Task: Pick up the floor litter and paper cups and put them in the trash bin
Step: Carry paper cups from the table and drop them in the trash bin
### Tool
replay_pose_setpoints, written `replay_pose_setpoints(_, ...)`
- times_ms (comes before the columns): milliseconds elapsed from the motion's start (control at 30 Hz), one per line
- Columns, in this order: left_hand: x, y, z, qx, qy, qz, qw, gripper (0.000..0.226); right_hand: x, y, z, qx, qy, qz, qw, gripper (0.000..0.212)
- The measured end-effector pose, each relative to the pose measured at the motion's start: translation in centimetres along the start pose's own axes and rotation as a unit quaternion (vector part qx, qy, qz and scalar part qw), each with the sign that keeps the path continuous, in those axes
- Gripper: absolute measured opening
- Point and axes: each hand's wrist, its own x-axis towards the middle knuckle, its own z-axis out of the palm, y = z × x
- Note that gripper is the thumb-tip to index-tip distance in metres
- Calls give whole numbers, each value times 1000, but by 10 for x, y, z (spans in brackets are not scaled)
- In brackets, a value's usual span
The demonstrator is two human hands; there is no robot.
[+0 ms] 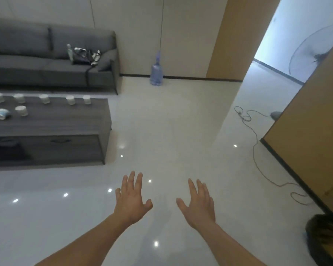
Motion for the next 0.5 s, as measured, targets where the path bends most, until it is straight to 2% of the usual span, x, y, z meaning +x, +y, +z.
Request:
replay_pose_setpoints(133,49,-76,-40,1,39,-34,999,96,47,-88,20,12,-6,-42,999,81)
replay_pose_setpoints(300,78,-133,-70,-21,73,-72,995,95,79,-168,40,4,-32,-92,995,80)
replay_pose_setpoints(500,119,-185,-81,-29,65,-128,989,96,132,-238,52,-7,-57,-158,986,80)
